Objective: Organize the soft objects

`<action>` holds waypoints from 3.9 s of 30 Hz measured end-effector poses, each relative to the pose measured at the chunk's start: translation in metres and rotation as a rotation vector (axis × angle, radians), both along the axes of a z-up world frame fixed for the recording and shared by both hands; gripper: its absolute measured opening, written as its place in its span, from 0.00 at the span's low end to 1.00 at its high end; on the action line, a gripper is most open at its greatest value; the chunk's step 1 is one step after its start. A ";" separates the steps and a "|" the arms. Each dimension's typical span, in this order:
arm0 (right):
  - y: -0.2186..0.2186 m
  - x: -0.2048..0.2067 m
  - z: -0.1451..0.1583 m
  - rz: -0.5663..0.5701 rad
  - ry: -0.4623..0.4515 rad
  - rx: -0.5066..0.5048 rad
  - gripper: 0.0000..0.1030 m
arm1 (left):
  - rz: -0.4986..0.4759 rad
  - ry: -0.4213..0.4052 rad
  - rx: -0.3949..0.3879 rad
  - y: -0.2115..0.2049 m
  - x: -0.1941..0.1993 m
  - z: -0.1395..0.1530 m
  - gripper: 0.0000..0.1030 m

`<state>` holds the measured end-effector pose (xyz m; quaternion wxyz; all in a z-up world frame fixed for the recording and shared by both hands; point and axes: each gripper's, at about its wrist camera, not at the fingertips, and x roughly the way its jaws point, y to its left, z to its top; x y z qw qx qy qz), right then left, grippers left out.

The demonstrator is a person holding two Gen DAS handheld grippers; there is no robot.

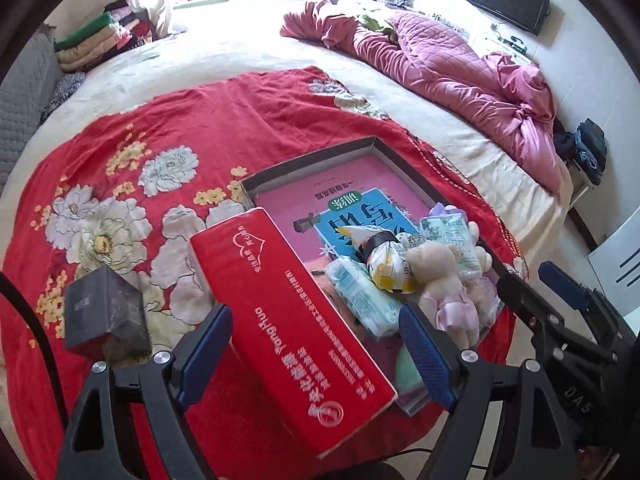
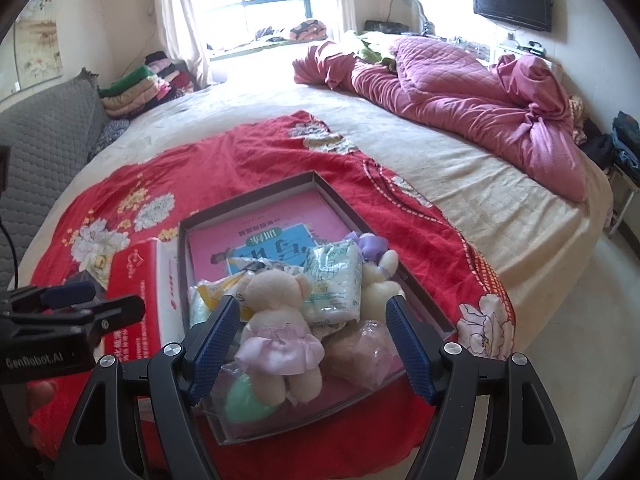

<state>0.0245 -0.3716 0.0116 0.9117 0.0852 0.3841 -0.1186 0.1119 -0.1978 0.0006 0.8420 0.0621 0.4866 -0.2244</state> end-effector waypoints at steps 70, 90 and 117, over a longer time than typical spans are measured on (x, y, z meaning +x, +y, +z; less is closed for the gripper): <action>0.083 -0.140 0.007 -0.086 -0.020 -0.072 0.75 | 0.075 -0.087 0.037 0.079 -0.139 -0.005 0.82; 0.083 -0.136 0.002 -0.080 -0.005 -0.061 0.75 | 0.069 -0.076 0.069 0.074 -0.139 -0.010 0.82; 0.081 -0.137 0.000 -0.080 0.003 -0.056 0.75 | 0.073 -0.071 0.080 0.072 -0.141 -0.010 0.82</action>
